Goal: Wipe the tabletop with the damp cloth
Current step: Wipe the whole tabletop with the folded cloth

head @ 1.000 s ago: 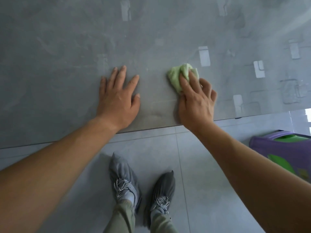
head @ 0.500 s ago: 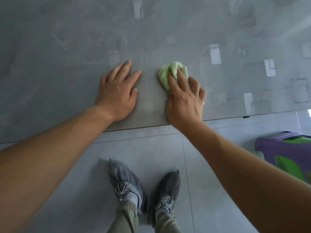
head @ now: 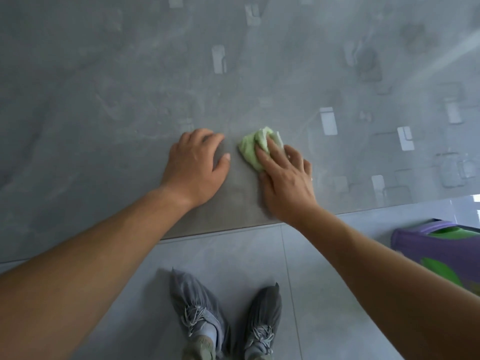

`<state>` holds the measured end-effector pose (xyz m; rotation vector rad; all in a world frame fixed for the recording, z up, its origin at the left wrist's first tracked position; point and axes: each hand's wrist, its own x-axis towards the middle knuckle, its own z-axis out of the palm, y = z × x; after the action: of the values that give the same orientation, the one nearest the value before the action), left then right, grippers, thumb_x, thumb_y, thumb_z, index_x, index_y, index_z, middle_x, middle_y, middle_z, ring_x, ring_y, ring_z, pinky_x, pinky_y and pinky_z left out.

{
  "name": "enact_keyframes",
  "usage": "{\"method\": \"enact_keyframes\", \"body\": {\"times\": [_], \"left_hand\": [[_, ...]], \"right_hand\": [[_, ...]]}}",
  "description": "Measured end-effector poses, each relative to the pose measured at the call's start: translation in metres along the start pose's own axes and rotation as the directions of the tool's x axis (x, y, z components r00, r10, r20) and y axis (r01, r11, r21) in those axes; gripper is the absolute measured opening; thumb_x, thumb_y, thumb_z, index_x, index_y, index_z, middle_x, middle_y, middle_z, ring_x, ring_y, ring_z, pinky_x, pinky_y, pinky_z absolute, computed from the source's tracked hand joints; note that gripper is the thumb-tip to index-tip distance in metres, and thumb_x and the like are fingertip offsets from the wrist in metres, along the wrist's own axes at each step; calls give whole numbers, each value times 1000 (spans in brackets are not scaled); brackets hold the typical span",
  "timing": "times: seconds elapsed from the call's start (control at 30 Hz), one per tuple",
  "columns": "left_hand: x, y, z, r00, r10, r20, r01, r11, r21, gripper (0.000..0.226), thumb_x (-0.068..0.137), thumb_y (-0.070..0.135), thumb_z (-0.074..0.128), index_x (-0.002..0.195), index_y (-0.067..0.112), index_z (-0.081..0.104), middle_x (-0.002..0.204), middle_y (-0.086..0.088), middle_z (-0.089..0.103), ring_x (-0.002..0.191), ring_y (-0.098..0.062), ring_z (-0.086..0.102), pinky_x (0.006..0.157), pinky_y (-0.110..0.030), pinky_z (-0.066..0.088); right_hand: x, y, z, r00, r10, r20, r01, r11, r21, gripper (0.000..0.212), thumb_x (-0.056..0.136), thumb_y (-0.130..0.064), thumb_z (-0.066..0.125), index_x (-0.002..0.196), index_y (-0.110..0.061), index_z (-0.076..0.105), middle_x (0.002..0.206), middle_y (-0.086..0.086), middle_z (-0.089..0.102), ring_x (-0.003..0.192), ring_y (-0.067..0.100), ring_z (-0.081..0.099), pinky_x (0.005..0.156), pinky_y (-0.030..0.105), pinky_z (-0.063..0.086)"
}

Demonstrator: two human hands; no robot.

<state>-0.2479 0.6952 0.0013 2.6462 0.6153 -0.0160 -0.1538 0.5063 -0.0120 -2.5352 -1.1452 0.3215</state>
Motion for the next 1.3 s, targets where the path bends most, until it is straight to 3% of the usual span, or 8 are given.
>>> {"method": "enact_keyframes", "body": {"times": [0.07, 0.17, 0.43, 0.6, 0.87, 0.97, 1.1, 1.3], "left_hand": [[13, 8, -3, 1000, 22, 6, -21, 995, -94, 53, 85, 49, 40, 118, 13, 61, 115, -12, 63, 107, -36, 57, 92, -45, 46], [34, 26, -9, 996, -11, 84, 33, 961, -276, 47, 89, 46, 52, 121, 14, 62, 116, -7, 65, 108, -27, 60, 95, -36, 46], [76, 54, -13, 912, -104, 397, 242, 917, -316, 58, 77, 55, 74, 117, 14, 65, 103, -1, 67, 96, -18, 63, 89, -33, 50], [72, 51, -16, 858, -23, 514, 214, 924, -316, 36, 76, 51, 77, 80, 15, 74, 73, -3, 70, 63, -13, 57, 59, -27, 43], [73, 47, -41, 932, 78, 353, 241, 596, -766, 9, 86, 20, 73, 94, 16, 73, 85, -2, 68, 76, -8, 59, 75, -22, 48], [66, 32, -35, 943, 28, 332, 204, 738, -643, 19, 86, 36, 70, 86, 17, 72, 86, 0, 69, 77, -11, 61, 79, -29, 48], [45, 2, -14, 999, 10, 33, -3, 979, -203, 45, 79, 55, 45, 100, 22, 67, 115, -4, 62, 110, -25, 57, 98, -38, 45], [37, -31, 5, 996, -82, 25, 78, 987, 137, 59, 93, 45, 41, 146, 20, 38, 160, -16, 21, 149, -35, 13, 120, -53, 9]], "right_hand": [[-7, 8, -12, 999, -42, 7, 40, 983, 177, 56, 91, -39, 55, 146, -26, 49, 157, -4, 39, 132, 27, 41, 107, 40, 32], [-5, 16, -37, 969, 238, -66, -194, 899, 393, 54, 85, -42, 74, 133, -24, 59, 138, -4, 56, 119, 13, 55, 100, 30, 45], [15, 23, -55, 792, 531, 303, -608, 731, 309, 49, 71, -51, 84, 107, -23, 66, 92, -8, 68, 82, 9, 64, 64, 25, 47], [16, 19, -58, 810, 442, 385, -566, 762, 316, 30, 75, -47, 82, 85, -21, 71, 74, -6, 65, 68, 12, 60, 56, 25, 46], [30, 21, -80, 952, 307, -8, -285, 894, 345, 27, 75, -32, 82, 85, -23, 59, 82, -10, 56, 72, 4, 51, 64, 20, 41], [25, 19, -59, 984, 140, 107, -164, 952, 260, 30, 76, -44, 80, 98, -26, 70, 101, -6, 56, 91, 16, 58, 80, 32, 49], [24, 17, -42, 998, -59, -30, 60, 997, 41, 47, 86, -55, 55, 120, -26, 68, 122, 2, 60, 116, 29, 52, 96, 45, 46], [31, 5, -2, 953, -288, 97, 299, 945, -129, 50, 102, -40, 44, 151, -31, 41, 164, 6, 25, 148, 36, 27, 117, 48, 30]]}}
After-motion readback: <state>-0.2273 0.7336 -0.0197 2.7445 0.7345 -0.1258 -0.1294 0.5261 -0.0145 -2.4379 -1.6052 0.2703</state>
